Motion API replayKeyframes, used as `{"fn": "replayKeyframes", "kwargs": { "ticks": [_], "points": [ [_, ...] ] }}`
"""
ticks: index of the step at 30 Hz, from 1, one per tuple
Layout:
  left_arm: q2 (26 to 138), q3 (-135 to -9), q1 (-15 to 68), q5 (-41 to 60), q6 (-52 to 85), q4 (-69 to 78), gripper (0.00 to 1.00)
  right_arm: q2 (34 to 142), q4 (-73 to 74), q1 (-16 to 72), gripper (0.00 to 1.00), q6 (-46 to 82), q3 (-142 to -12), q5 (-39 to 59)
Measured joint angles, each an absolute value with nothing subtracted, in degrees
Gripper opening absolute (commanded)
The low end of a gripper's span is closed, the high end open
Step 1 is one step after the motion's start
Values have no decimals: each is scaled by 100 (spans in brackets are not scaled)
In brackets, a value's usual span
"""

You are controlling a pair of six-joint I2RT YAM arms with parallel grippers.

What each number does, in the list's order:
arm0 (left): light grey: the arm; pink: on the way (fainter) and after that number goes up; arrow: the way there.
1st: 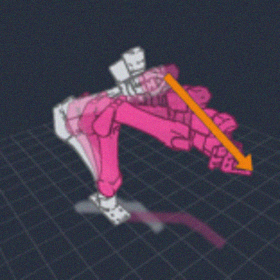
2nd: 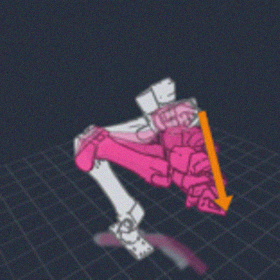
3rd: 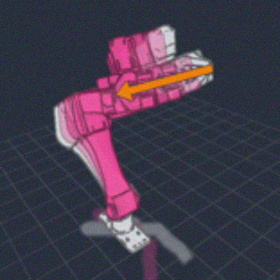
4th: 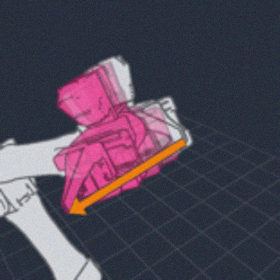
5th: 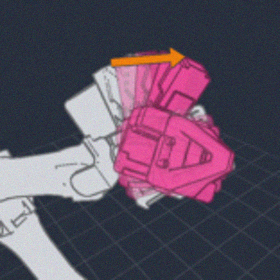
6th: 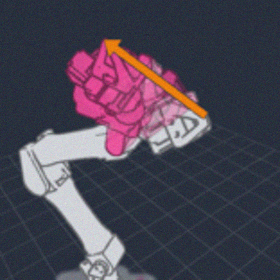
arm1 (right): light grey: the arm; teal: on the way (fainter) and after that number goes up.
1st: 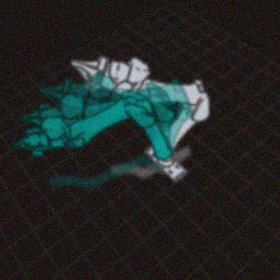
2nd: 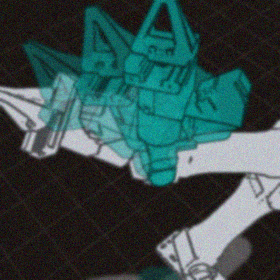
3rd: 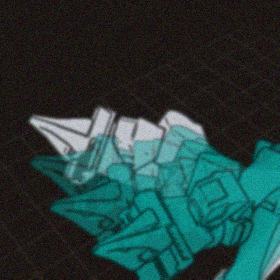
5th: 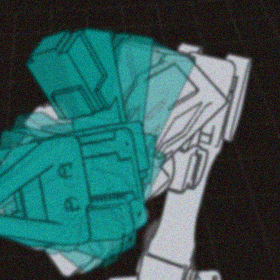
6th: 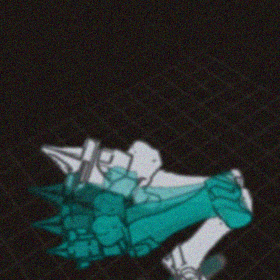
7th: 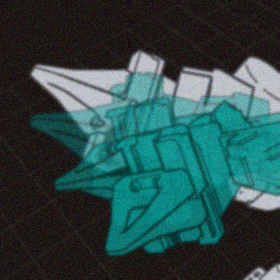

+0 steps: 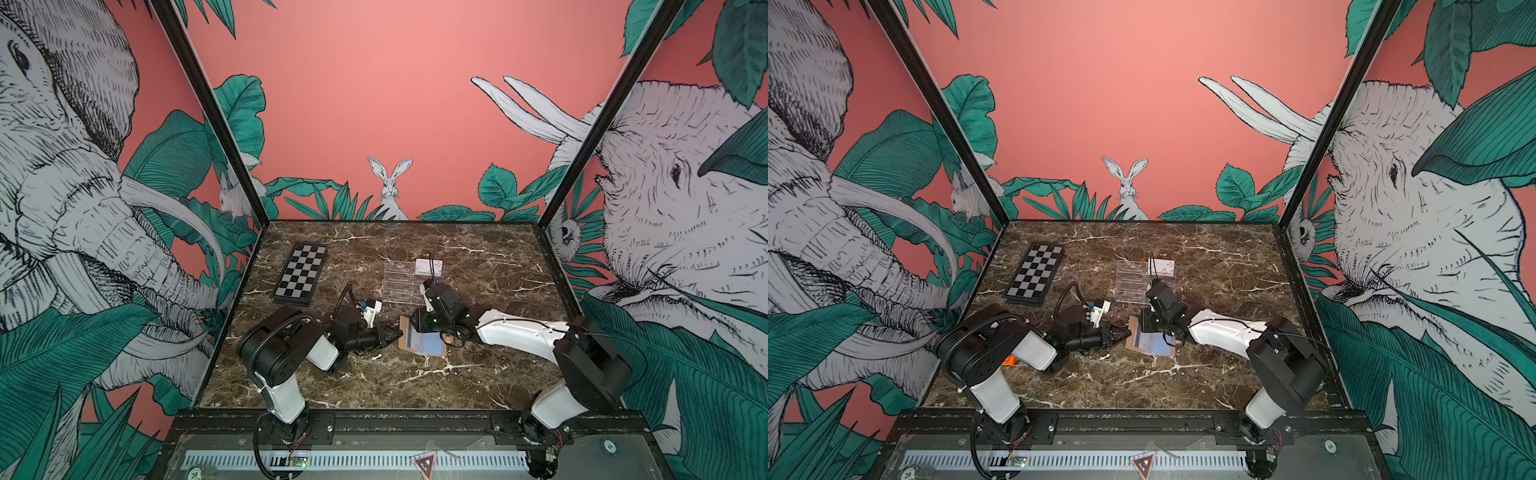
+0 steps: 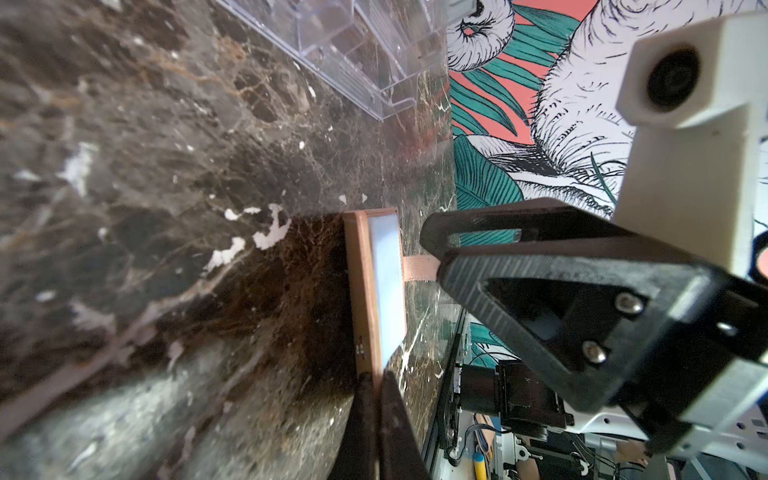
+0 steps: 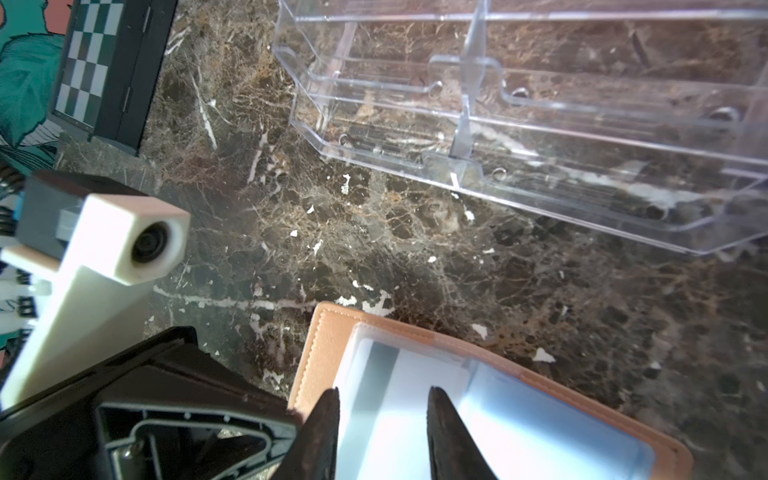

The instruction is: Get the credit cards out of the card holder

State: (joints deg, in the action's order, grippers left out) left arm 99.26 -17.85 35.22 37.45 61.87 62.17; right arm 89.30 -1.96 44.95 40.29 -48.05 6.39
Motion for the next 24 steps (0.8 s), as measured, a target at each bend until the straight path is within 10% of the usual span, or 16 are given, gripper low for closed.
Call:
{"fn": "replayKeyframes", "kwargs": {
  "ticks": [24],
  "points": [
    [9937, -1785, 3524, 3780, 6230, 6399, 0, 8858, -191, 4405, 30, 4075, -4381, 731]
  ]
}}
